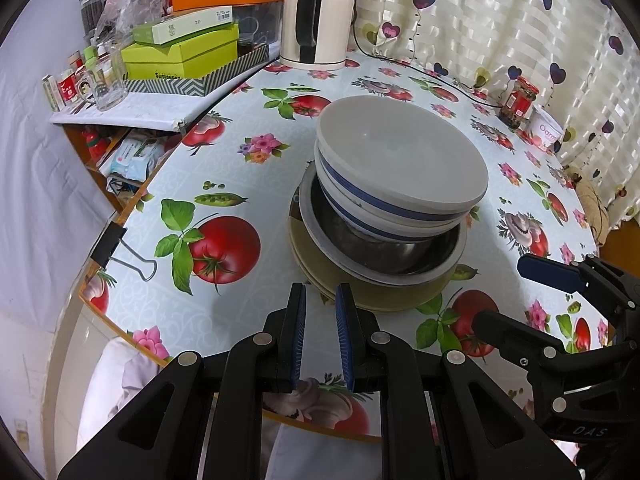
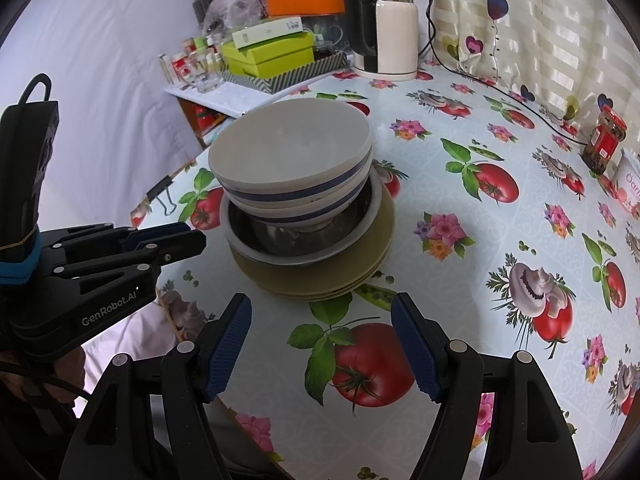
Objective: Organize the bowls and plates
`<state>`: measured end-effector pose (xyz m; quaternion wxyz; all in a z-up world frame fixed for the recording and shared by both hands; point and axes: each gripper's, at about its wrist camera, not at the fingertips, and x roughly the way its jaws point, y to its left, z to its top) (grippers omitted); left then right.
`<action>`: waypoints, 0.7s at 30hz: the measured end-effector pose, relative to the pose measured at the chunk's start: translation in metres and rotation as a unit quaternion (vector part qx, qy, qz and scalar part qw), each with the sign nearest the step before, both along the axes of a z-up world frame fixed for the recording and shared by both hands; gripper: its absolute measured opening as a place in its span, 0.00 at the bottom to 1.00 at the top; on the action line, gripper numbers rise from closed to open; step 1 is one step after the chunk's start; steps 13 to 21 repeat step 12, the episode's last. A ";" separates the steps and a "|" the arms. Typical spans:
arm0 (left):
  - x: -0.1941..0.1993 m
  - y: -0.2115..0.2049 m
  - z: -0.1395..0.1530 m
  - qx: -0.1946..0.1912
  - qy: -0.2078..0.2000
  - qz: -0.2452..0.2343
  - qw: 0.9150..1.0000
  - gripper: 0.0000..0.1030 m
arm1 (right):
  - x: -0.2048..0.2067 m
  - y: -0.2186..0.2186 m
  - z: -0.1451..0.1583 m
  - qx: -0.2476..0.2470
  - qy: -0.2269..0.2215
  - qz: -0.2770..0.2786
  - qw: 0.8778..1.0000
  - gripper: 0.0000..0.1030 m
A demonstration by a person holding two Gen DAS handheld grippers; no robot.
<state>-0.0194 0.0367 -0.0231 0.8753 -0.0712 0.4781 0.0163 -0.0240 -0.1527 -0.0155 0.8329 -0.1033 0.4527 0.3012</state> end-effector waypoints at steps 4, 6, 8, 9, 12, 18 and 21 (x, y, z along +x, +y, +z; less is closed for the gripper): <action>0.000 0.000 0.000 0.000 -0.001 0.001 1.000 0.15 | 0.001 0.000 0.000 0.000 0.000 0.000 1.000 0.71; 0.001 -0.002 0.001 0.002 -0.002 0.001 1.000 0.15 | 0.001 0.000 0.000 0.000 0.001 0.000 1.000 0.71; 0.001 -0.001 0.000 0.004 -0.003 0.001 1.000 0.15 | 0.001 0.000 0.000 0.000 0.001 0.000 1.000 0.71; 0.001 -0.002 0.000 0.004 -0.002 0.001 1.000 0.15 | 0.000 0.000 0.000 0.000 0.001 0.000 1.000 0.71; 0.001 -0.001 0.000 0.006 -0.001 0.003 1.000 0.15 | 0.000 0.000 -0.001 0.000 0.001 0.000 1.000 0.71; 0.001 -0.001 0.000 0.006 -0.001 0.003 1.000 0.15 | 0.000 0.000 -0.001 0.000 0.001 0.000 1.000 0.71; 0.001 -0.001 0.000 0.006 -0.001 0.003 1.000 0.15 | 0.000 0.000 -0.001 0.000 0.001 0.000 1.000 0.71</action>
